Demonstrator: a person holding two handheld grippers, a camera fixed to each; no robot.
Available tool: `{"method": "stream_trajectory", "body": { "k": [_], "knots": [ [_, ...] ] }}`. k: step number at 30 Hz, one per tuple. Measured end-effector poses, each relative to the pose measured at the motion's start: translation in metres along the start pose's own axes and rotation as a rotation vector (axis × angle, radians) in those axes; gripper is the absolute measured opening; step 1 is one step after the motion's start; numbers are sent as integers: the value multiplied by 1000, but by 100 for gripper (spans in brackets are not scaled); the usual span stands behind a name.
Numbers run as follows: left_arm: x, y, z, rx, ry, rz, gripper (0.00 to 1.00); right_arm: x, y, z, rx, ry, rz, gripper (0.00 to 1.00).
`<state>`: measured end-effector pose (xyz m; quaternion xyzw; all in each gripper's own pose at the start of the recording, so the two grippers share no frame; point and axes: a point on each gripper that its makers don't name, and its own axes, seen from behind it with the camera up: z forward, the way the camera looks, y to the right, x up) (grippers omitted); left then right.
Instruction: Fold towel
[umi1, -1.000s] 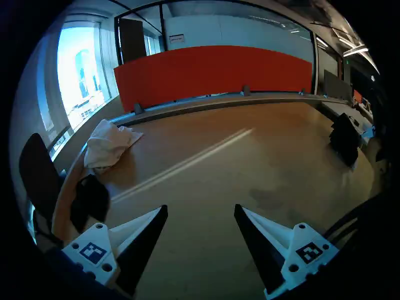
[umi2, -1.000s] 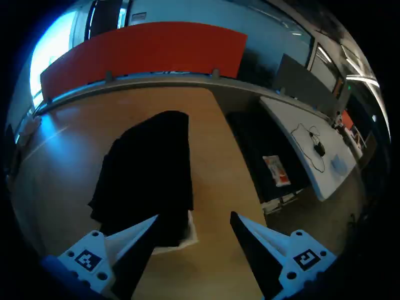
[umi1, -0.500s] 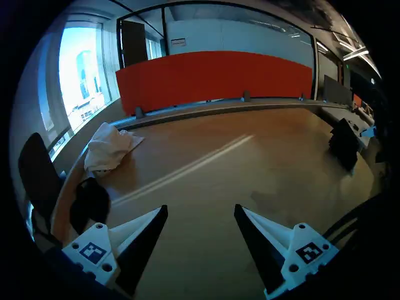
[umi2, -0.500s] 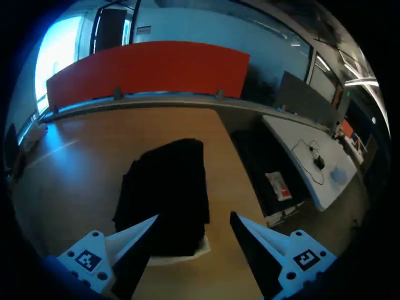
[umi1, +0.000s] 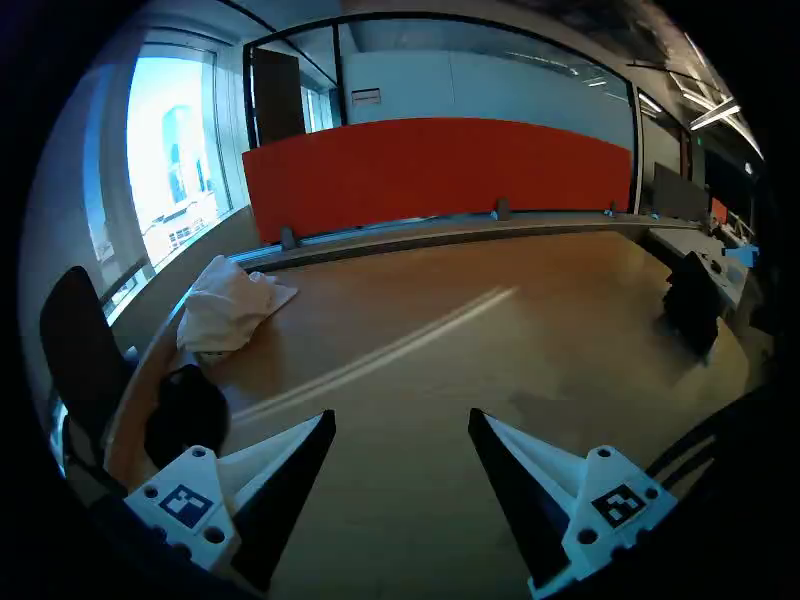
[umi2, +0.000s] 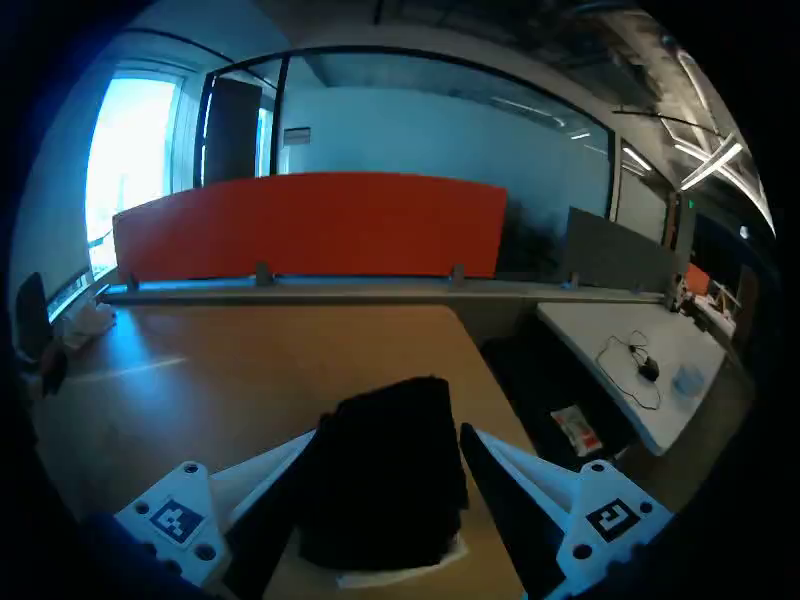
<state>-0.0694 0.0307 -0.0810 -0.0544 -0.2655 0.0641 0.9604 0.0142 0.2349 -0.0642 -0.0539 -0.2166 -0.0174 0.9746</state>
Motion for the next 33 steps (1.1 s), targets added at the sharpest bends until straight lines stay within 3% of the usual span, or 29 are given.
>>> {"method": "stream_trajectory", "body": {
  "k": [8,12,21,33],
  "knots": [
    [10,-5,1,17,35,-15,99,45,-12,-7,18,178,99,100],
    [17,-7,2,25,56,-23,99,53,-12,-8,8,219,132,100],
    [45,-17,4,56,137,-33,99,61,-17,-8,-9,238,103,100],
    [102,-35,-1,88,285,-91,99,93,-57,-15,30,308,67,100]
  ]
}}
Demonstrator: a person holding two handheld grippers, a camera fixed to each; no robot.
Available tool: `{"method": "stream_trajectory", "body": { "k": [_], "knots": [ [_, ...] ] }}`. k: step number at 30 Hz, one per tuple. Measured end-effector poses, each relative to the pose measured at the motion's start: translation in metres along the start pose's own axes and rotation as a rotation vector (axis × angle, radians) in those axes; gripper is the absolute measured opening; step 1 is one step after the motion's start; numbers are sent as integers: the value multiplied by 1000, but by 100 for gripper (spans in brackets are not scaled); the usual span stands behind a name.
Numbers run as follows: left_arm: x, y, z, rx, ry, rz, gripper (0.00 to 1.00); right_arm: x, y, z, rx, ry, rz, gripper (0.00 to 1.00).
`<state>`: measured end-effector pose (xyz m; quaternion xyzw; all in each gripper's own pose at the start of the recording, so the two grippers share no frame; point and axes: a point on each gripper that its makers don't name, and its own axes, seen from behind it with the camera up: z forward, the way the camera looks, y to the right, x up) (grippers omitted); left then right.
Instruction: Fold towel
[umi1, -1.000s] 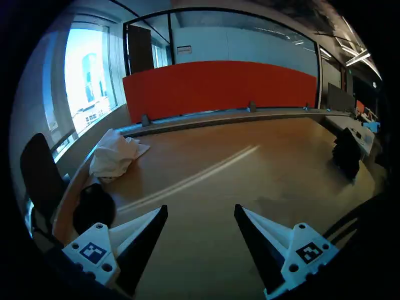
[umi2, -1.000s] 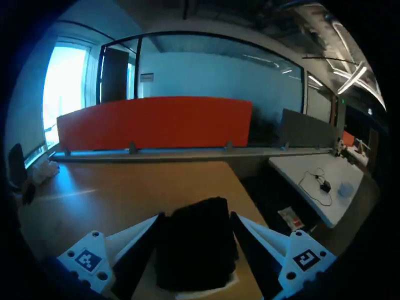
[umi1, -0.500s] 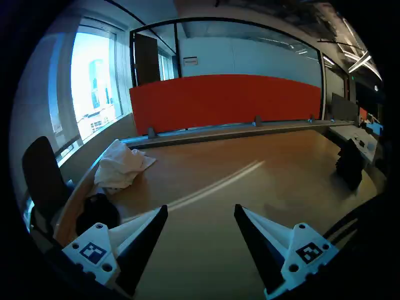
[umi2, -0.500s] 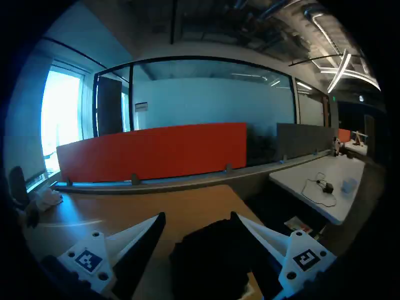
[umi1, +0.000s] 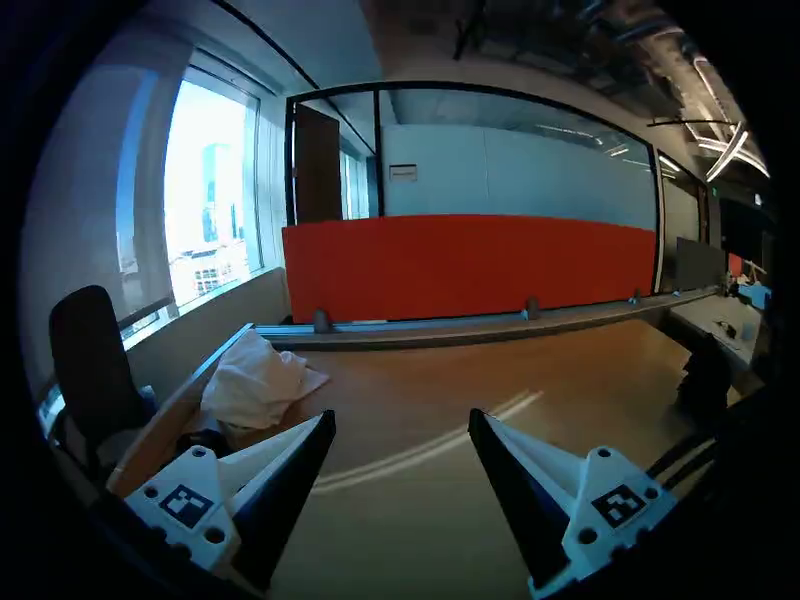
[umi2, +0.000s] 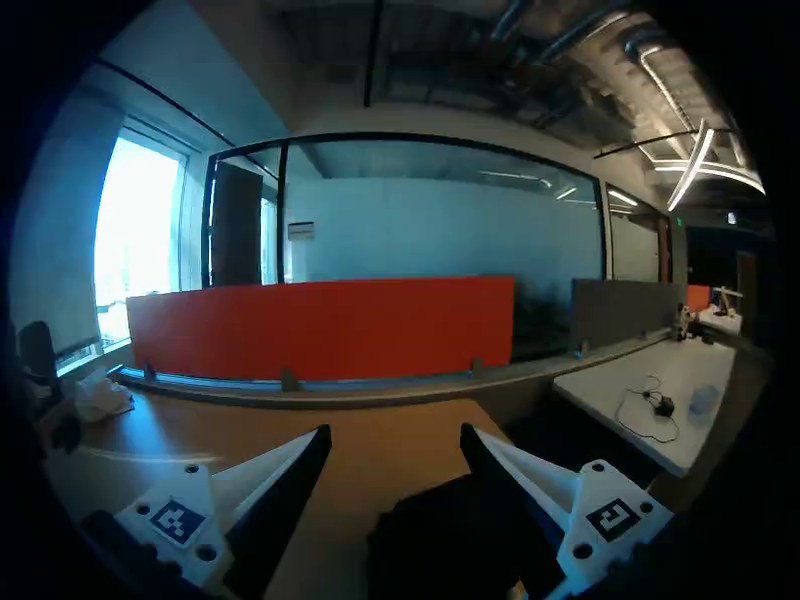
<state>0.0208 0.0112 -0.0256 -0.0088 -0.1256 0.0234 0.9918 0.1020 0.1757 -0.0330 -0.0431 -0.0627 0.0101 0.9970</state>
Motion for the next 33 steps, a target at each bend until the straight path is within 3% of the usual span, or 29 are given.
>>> {"method": "stream_trajectory", "body": {
  "k": [11,23,33],
  "knots": [
    [28,-3,4,4,71,-39,99,18,-52,5,34,47,-2,100],
    [40,-2,7,2,109,-64,99,32,-116,5,82,84,13,100],
    [46,-5,7,7,136,-86,99,36,-147,8,88,97,18,100]
  ]
}}
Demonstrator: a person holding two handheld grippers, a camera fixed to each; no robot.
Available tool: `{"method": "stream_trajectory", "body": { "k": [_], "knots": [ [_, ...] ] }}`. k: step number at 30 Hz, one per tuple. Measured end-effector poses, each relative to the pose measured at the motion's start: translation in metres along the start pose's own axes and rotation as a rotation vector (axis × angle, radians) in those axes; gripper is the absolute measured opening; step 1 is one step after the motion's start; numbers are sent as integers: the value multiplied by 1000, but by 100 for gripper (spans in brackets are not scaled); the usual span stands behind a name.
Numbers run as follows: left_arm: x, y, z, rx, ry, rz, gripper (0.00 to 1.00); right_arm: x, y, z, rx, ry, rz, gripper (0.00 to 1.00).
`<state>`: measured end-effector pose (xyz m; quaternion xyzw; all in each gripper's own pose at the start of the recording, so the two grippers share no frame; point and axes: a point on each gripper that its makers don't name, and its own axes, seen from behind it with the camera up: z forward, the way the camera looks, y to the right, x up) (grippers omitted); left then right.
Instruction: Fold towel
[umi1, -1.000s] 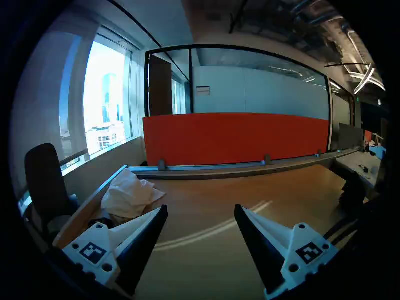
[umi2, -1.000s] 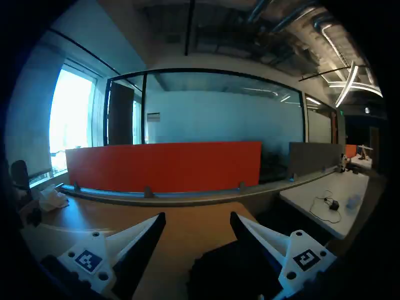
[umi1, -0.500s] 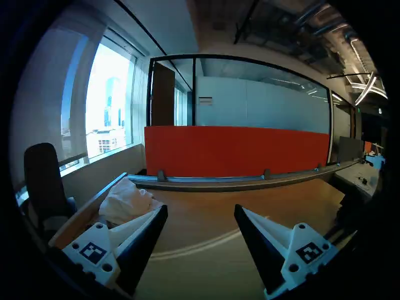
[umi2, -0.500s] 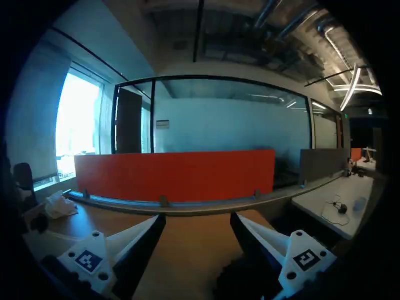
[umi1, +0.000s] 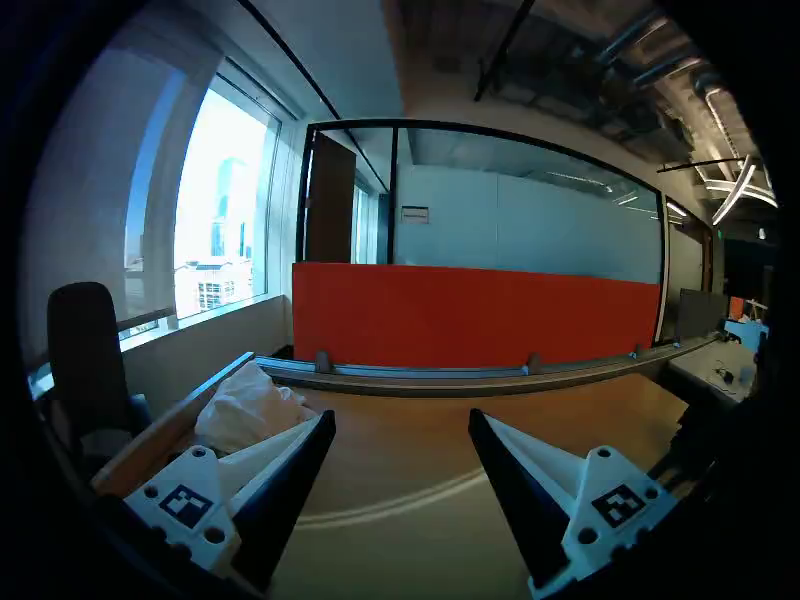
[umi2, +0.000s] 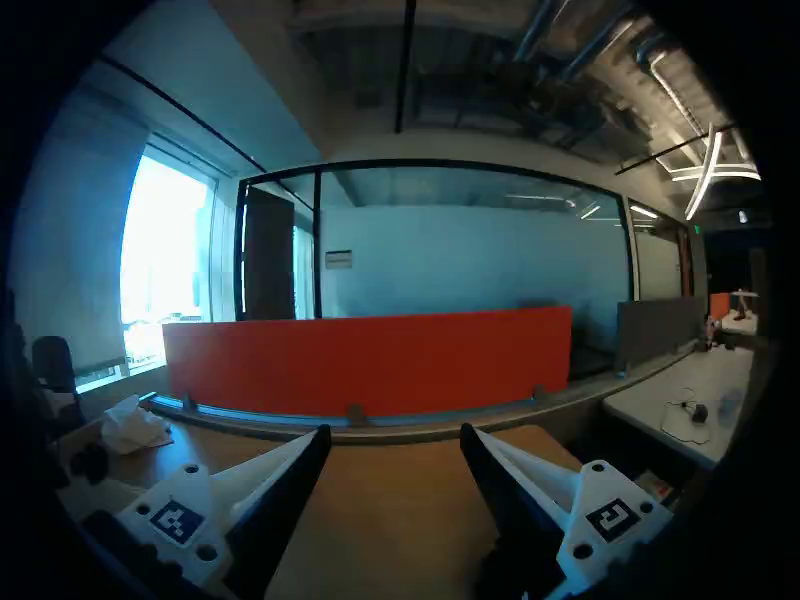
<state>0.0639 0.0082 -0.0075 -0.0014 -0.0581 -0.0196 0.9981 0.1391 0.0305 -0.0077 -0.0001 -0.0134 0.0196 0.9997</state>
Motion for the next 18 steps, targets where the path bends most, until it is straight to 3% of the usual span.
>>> {"method": "stream_trajectory", "body": {
  "k": [18],
  "knots": [
    [-5,0,0,-5,13,-3,99,0,-19,1,21,0,-10,100]
  ]
}}
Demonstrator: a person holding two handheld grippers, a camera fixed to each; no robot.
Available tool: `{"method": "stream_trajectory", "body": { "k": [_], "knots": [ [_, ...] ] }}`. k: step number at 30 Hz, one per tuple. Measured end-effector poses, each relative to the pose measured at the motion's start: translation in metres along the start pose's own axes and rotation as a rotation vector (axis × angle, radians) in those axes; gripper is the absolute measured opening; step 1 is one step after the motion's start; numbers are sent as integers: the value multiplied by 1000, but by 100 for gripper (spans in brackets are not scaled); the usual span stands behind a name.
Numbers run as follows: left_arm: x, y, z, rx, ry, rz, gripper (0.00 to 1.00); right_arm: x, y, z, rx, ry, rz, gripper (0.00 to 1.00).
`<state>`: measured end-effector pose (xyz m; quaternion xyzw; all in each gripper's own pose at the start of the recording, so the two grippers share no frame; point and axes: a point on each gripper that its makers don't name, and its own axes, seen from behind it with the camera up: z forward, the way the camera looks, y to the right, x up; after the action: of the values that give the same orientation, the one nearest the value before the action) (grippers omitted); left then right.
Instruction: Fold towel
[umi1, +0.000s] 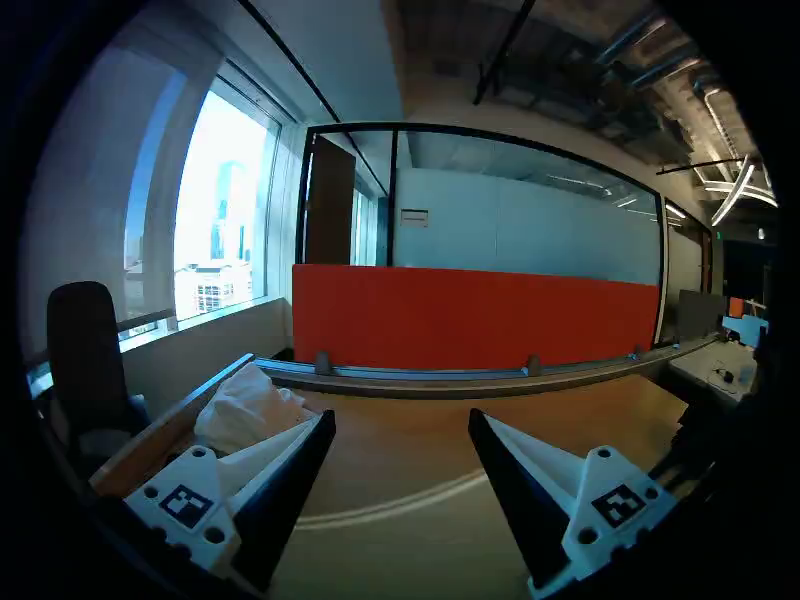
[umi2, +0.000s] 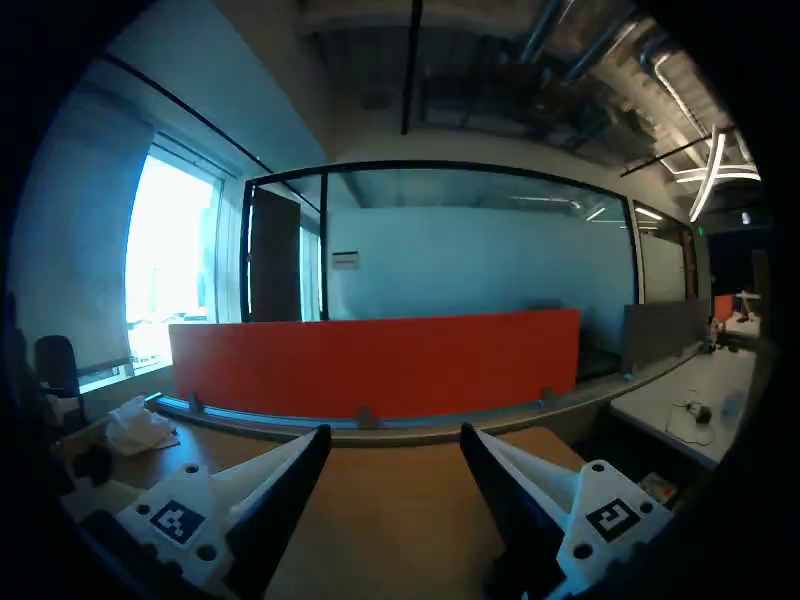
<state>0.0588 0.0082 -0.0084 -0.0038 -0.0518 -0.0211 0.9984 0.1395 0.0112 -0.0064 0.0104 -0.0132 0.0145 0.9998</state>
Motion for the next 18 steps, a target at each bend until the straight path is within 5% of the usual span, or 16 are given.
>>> {"method": "stream_trajectory", "body": {
  "k": [9,18],
  "knots": [
    [-22,6,3,-26,4,0,99,-9,-7,-2,-13,-5,-4,100],
    [-57,-5,4,-15,23,32,99,-19,-21,-7,-13,-2,-5,100]
  ]
}}
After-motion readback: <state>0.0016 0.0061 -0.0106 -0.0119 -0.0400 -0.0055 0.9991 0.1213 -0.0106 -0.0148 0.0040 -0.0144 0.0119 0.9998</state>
